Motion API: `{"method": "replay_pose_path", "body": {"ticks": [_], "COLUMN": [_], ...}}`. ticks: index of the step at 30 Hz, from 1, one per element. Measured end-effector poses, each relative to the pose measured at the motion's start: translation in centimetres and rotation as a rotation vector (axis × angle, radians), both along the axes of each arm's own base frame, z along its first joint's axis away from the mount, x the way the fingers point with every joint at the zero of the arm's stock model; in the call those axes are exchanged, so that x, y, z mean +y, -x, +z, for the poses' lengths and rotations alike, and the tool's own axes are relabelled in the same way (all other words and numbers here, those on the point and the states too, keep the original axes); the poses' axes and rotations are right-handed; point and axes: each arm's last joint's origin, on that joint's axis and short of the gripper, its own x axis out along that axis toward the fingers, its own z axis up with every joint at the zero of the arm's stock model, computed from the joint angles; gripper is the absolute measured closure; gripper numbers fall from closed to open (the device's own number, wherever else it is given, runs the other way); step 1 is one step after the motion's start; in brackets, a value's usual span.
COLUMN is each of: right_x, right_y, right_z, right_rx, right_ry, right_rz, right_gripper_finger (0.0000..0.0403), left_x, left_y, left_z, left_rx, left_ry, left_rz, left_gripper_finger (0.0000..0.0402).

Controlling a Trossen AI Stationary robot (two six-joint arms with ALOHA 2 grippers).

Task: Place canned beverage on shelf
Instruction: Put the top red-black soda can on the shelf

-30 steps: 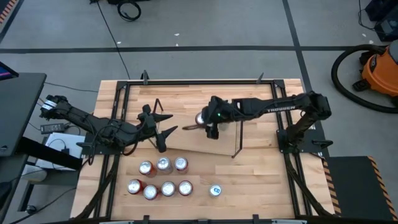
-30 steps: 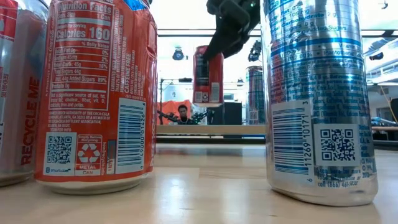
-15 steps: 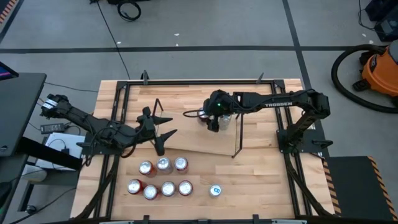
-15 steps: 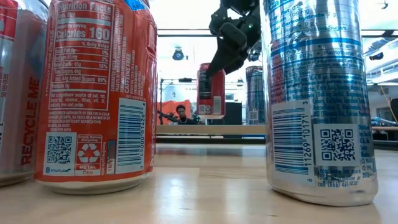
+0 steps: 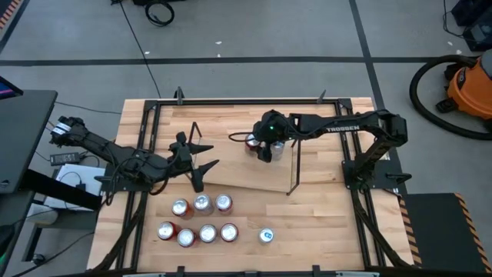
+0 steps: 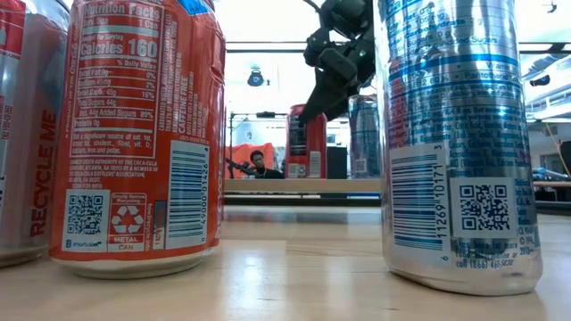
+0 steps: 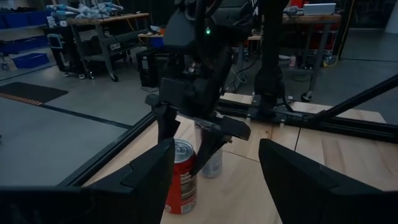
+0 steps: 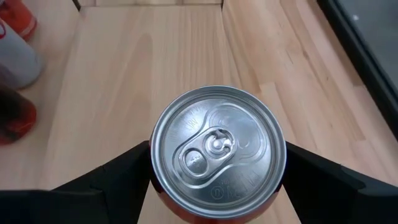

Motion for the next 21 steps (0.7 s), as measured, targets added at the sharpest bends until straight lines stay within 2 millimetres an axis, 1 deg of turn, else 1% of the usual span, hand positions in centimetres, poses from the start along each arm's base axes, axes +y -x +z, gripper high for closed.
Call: {"method": "replay_pose_path", "body": {"ticks": [11, 18, 21], "right_x": [-0.09, -0.1, -0.1], "right_y": [0.07, 0.07, 0.09], "right_z": [-0.06, -0.09, -0.05], "right_rx": [-0.002, -0.001, 0.003], "right_ry": [-0.009, -0.01, -0.011], "right_rz": [-0.012, -0.018, -0.018], "right_gripper_finger": [0.0072, 0.0043, 0.0036], "left_x": [0.0, 0.0, 0.0], "left_y": [0.0, 0.0, 0.0], "left_z": [0.0, 0.0, 0.0], "left_rx": [0.0, 0.0, 0.0], "left_ry": [0.0, 0.0, 0.0], "left_rz": [0.0, 0.0, 0.0], "left_gripper_finger": [0.0157, 0.0157, 0.0157]}}
